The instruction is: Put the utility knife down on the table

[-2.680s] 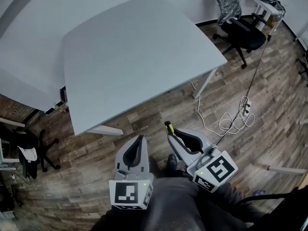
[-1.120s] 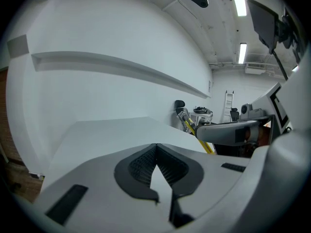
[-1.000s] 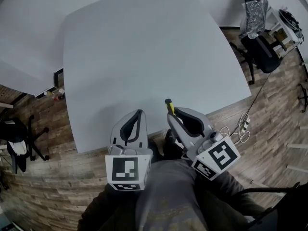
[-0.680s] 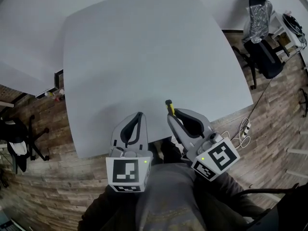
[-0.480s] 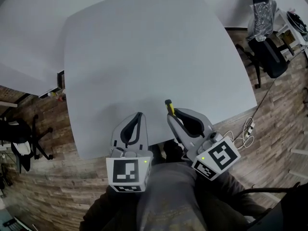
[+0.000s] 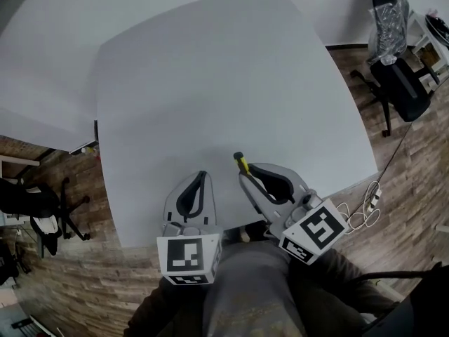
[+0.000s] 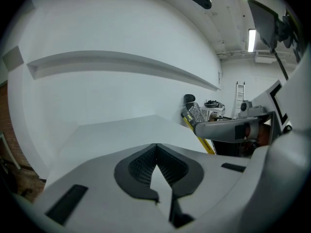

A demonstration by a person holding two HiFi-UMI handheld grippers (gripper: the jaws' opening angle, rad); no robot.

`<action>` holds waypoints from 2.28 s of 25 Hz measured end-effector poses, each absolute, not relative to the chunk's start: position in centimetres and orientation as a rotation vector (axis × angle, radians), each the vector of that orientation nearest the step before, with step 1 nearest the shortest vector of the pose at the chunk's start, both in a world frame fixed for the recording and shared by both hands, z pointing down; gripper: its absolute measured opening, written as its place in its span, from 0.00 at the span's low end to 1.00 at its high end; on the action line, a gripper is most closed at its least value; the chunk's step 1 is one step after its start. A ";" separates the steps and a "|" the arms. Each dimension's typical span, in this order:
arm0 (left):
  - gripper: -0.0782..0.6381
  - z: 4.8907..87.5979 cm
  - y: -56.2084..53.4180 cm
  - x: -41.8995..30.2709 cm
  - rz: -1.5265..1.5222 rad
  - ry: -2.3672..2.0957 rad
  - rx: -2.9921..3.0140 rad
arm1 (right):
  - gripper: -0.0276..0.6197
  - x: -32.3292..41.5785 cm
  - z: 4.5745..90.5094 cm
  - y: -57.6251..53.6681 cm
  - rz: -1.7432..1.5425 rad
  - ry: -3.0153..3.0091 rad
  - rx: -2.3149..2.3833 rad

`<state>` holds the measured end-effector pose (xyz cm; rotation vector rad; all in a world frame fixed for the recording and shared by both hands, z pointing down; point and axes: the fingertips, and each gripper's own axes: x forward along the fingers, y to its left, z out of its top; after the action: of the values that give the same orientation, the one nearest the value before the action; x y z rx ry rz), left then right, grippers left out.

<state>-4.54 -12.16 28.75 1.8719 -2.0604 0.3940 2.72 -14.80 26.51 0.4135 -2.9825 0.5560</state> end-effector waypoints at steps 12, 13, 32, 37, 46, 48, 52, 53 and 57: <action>0.11 28.6 -15.0 -4.4 0.484 -2.097 1.793 | 0.13 2.4 26.8 -18.7 0.633 -3.016 0.319; 0.11 28.9 -15.1 -4.6 0.478 -2.096 1.789 | 0.13 2.2 27.1 -18.8 0.635 -3.010 0.318; 0.11 32.8 -18.4 -13.9 0.304 -2.028 1.769 | 0.13 -7.4 29.6 -21.8 0.561 -2.877 0.357; 0.11 34.2 -19.4 -16.8 0.246 -1.992 1.769 | 0.13 -10.7 30.6 -22.6 0.538 -2.835 0.369; 0.11 35.6 -20.2 -18.0 0.252 -1.963 1.751 | 0.13 -12.3 32.4 -23.1 0.546 -2.797 0.348; 0.11 35.8 -20.3 -17.9 0.262 -1.970 1.739 | 0.13 -12.2 32.8 -23.2 0.552 -2.795 0.329; 0.11 36.9 -20.2 -17.8 0.274 -1.971 1.709 | 0.13 -12.1 33.9 -23.4 0.579 -2.786 0.314; 0.11 37.2 -20.3 -17.9 0.275 -1.971 1.702 | 0.13 -12.2 34.2 -23.5 0.585 -2.782 0.310; 0.11 38.2 -20.3 -18.3 0.279 -1.967 1.683 | 0.13 -12.8 35.0 -23.6 0.600 -2.770 0.295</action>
<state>-18.28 -20.31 38.15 1.6828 -1.9672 0.2794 -12.78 -23.59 35.01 0.2951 -2.7703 0.6001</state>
